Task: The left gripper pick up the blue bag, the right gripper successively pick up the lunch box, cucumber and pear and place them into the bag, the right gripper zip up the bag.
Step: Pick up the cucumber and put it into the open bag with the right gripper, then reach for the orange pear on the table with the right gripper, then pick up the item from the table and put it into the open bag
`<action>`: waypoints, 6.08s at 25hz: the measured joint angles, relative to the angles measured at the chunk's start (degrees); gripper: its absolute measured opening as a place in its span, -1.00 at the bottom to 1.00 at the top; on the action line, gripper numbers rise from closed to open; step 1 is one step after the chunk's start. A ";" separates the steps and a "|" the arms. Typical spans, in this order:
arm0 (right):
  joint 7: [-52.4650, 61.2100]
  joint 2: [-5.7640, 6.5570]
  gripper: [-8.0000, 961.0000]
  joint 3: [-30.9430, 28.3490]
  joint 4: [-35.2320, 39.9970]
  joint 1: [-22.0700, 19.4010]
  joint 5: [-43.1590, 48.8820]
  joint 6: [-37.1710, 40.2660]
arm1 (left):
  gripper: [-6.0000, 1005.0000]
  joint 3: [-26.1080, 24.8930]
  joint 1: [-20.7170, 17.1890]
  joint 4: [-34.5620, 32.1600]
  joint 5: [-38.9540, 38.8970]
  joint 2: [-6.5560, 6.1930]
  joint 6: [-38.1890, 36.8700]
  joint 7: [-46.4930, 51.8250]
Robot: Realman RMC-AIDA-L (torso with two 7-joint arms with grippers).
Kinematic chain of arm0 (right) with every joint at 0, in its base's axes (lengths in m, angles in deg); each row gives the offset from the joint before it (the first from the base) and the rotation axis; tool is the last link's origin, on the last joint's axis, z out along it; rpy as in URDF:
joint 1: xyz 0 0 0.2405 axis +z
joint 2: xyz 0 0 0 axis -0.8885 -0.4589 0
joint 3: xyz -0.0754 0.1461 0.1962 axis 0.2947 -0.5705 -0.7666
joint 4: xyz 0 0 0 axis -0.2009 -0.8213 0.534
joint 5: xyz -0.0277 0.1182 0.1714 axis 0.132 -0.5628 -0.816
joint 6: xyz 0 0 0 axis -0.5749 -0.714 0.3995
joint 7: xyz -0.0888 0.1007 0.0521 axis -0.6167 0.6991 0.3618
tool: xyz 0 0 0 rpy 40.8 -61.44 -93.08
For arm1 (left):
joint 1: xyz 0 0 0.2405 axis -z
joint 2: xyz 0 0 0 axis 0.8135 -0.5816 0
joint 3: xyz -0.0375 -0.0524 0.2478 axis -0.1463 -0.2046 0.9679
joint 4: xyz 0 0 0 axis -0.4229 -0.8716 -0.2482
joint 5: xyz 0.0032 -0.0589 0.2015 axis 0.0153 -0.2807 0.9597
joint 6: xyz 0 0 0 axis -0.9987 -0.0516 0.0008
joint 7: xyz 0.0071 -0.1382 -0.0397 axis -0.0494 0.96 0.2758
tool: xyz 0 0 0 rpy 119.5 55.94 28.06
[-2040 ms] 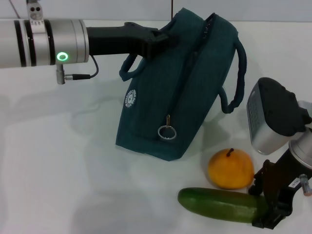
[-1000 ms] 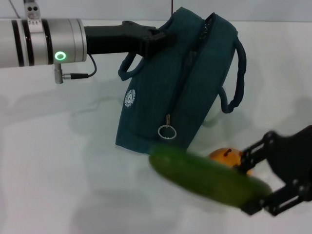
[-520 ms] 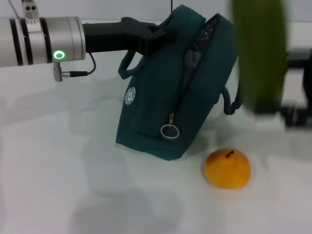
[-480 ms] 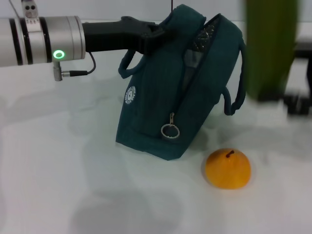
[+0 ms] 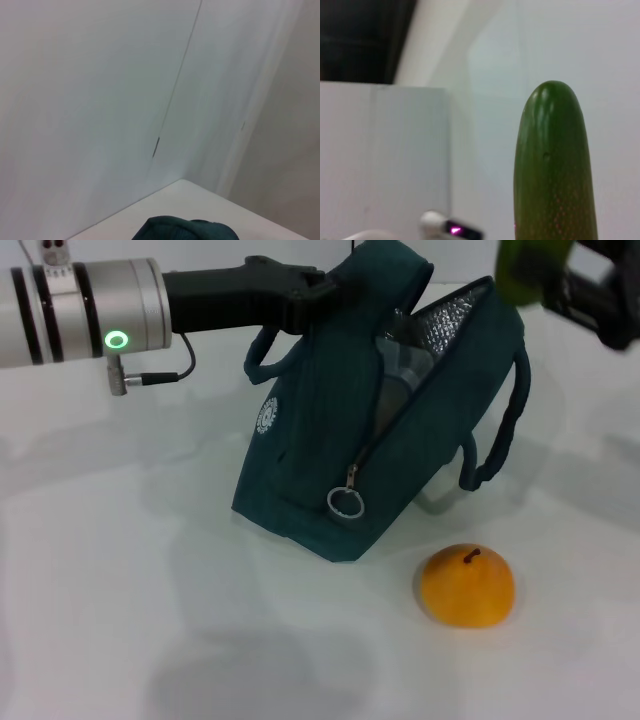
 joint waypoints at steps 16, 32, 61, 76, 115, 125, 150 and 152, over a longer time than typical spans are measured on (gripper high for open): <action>-2.06 0.32 0.45 6.84 -7.57 5.60 -1.81 -7.05 | -0.86 0.24 0.89 -0.44 -0.13 -0.02 -0.08 0.23; -2.67 0.01 0.51 13.96 -7.02 6.30 -1.71 -13.88 | -0.86 0.40 1.95 -0.04 0.01 0.20 -0.08 0.16; -6.51 -0.24 0.57 14.69 -6.69 4.44 -4.12 -14.00 | -0.85 0.41 2.08 -0.08 0.32 0.26 -0.07 0.31; 0.81 6.03 0.37 12.74 10.49 -8.84 11.13 4.62 | -0.85 0.41 1.60 0.07 0.31 0.21 0.10 -0.04; -15.22 0.61 -0.25 13.17 -6.62 -9.32 16.04 -4.63 | -0.84 0.94 2.51 2.29 -0.20 0.45 0.37 -1.63; -15.23 0.61 -0.37 14.28 -6.67 -8.74 15.84 -5.15 | -0.84 0.94 2.65 2.29 -0.21 0.44 0.37 -1.63; -18.27 0.61 -0.90 11.91 -6.58 -8.91 12.95 -5.50 | -0.83 1.03 2.93 2.29 -0.21 0.44 0.36 -1.63; -19.98 0.67 -0.91 11.34 -6.36 -9.70 10.64 -2.59 | -0.83 1.03 2.86 2.28 -0.21 0.44 0.36 -1.63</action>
